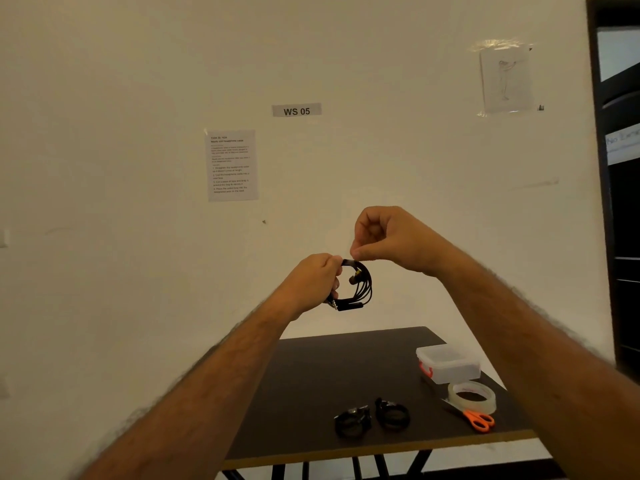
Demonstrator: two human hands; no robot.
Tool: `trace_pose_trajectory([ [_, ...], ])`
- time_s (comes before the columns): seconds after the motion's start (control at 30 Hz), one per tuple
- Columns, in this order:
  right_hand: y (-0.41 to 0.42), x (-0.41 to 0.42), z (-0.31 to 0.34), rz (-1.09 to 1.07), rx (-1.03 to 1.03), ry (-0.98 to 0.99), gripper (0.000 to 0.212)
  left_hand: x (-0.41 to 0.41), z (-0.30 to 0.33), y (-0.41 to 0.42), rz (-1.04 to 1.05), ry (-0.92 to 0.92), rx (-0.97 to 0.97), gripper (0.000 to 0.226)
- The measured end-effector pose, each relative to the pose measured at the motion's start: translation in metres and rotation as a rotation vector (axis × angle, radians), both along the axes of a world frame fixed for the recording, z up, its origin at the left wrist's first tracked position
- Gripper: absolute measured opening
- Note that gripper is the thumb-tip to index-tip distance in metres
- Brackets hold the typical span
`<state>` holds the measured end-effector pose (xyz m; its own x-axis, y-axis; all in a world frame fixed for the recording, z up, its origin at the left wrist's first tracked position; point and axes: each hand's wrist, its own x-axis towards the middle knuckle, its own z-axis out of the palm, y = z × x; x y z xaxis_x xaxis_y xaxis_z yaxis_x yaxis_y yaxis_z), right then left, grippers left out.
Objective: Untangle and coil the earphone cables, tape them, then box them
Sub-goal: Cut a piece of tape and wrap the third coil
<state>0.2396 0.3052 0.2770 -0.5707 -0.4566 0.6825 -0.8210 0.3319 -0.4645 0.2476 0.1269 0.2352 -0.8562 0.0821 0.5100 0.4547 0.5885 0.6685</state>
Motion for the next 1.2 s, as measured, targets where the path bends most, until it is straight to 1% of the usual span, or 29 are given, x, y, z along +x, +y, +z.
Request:
trace_pose_trajectory([
  [0.27,-0.009,-0.004,-0.009,-0.101,0.081,0.104,0.026,0.0,-0.001,0.002,0.001,-0.015,0.029,0.033],
  [0.47,-0.013,-0.005,-0.014,-0.172,0.12,0.178,0.027,0.001,-0.001,0.004,0.003,-0.032,0.06,0.033],
  [0.67,-0.015,-0.009,-0.021,-0.214,0.124,0.263,0.022,0.002,0.0,0.005,0.001,-0.034,0.074,0.034],
  [0.9,-0.019,-0.009,-0.027,-0.274,0.141,0.399,0.022,0.004,0.001,0.004,0.001,-0.029,0.083,0.036],
  [1.03,-0.021,-0.011,-0.031,-0.324,0.156,0.472,0.016,0.005,0.001,0.004,-0.01,-0.031,0.087,0.037],
  [1.2,-0.021,-0.013,-0.032,-0.29,0.146,0.414,0.02,0.006,0.002,0.004,-0.016,-0.027,0.088,0.037],
])
